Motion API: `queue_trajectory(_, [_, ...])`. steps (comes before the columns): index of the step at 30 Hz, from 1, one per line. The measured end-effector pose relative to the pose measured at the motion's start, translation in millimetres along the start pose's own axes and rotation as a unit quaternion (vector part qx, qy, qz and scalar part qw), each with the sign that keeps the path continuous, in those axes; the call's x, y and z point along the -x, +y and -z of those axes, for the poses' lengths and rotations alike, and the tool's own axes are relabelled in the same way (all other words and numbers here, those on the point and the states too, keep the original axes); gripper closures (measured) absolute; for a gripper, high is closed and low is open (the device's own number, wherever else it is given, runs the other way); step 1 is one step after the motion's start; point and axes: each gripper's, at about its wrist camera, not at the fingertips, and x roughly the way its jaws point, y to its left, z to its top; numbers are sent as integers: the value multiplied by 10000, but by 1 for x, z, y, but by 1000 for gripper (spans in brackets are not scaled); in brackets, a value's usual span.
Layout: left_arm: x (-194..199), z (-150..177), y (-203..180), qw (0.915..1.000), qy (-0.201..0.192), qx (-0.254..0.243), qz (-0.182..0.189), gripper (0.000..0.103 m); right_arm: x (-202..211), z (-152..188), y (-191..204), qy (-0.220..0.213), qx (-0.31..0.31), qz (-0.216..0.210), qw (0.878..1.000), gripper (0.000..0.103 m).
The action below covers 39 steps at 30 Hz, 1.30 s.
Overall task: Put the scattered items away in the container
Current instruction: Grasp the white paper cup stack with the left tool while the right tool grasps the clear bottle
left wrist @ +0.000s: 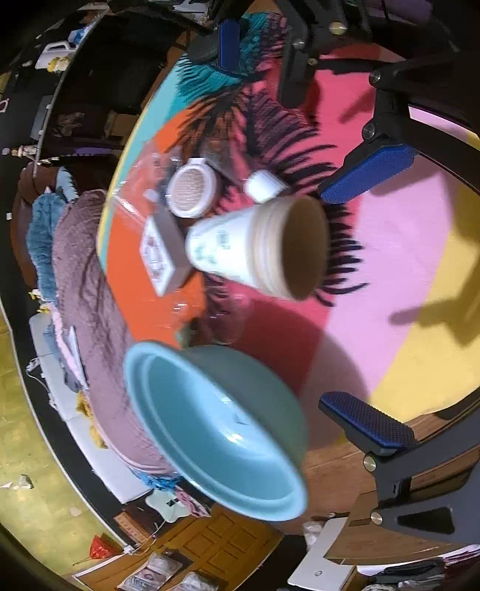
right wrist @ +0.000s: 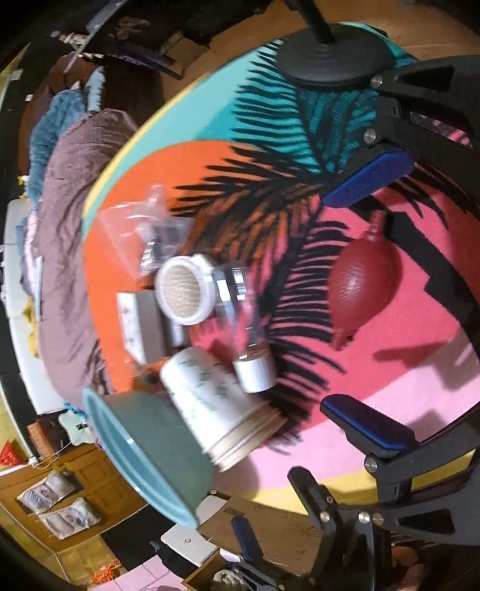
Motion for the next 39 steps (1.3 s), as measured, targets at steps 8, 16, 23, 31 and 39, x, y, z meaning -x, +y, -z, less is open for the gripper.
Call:
queue_trajectory(8, [-9,-39,3,9979,76,276,585,0,2,-46,20,-296,533,52,9981,0])
queue_trajectory(16, [-39,-60,-5,9967,337,382,629,0,1,-43,13,-235,948,-84,9952,0])
queue_trajectory(23, [-60,-65,-7,9948,580,477,695,0,-11,-38,20,-564,2238,-262,9727,8])
queue_trajectory(31, [-73,-66,-7,9949,715,281,650,0,-33,-38,31,-554,3650,-396,9285,23])
queue_trajectory(39, [-81,-60,-6,9938,884,119,667,3,-56,-42,33,-439,4322,-795,8972,44])
